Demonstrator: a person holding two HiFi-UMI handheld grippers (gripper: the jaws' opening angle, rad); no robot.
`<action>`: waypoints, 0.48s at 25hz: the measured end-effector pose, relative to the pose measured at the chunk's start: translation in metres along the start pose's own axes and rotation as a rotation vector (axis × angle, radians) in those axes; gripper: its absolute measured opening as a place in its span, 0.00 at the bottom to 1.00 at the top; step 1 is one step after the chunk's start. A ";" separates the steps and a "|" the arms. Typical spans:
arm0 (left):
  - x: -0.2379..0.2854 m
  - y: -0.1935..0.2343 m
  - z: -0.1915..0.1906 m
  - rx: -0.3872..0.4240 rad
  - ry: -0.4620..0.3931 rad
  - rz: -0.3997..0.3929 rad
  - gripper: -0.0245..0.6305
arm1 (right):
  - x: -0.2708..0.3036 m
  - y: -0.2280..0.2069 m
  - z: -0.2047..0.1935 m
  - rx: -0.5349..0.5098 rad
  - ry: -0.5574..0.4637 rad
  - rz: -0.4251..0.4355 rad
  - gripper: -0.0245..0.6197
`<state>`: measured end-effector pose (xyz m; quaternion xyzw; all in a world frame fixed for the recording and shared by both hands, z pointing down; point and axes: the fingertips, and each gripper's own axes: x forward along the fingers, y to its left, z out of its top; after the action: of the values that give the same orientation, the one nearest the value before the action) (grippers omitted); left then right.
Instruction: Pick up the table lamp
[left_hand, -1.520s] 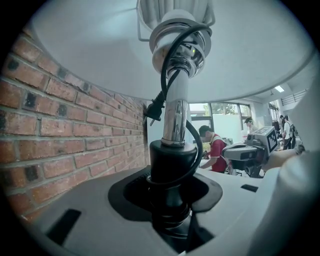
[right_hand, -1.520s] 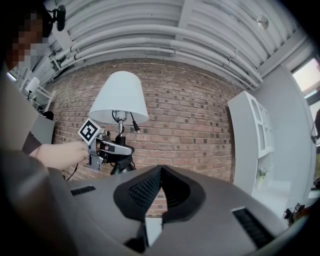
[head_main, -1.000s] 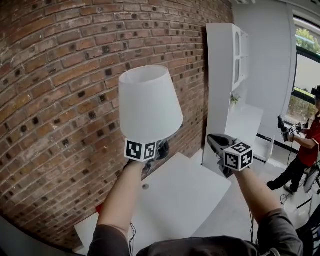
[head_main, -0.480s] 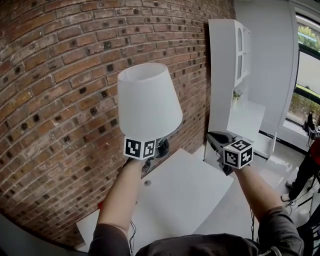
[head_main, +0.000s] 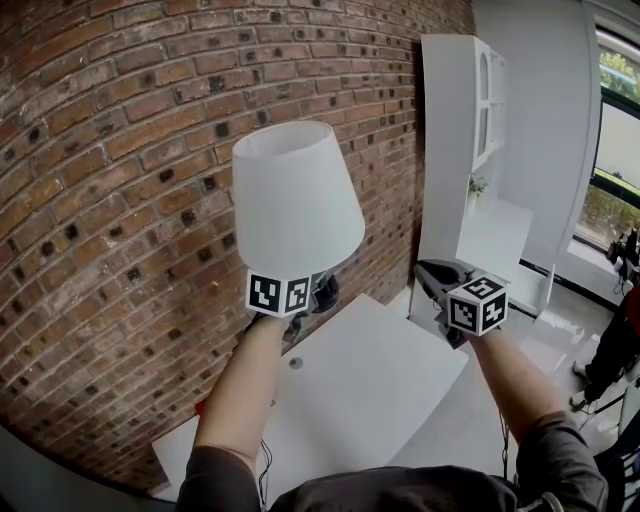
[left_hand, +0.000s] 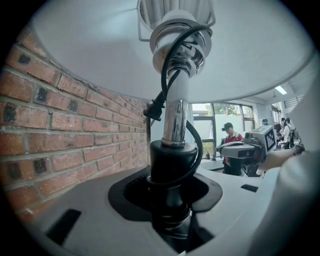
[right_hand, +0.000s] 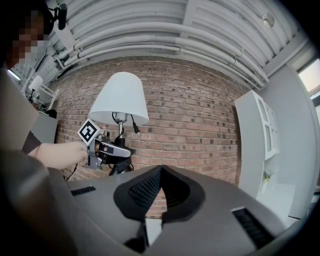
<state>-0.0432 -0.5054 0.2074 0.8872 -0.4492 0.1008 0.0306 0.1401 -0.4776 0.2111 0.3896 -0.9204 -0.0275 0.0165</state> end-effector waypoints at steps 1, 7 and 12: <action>0.000 0.000 0.000 -0.001 0.000 0.000 0.27 | 0.000 0.000 0.000 -0.003 0.000 0.001 0.03; -0.001 0.003 -0.001 -0.002 0.004 0.003 0.27 | 0.003 0.002 0.001 -0.009 -0.002 0.008 0.03; -0.001 0.005 -0.001 -0.004 0.001 0.002 0.27 | 0.006 0.004 0.000 -0.011 0.000 0.011 0.03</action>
<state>-0.0477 -0.5076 0.2080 0.8865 -0.4504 0.1007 0.0325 0.1336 -0.4791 0.2111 0.3846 -0.9223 -0.0324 0.0189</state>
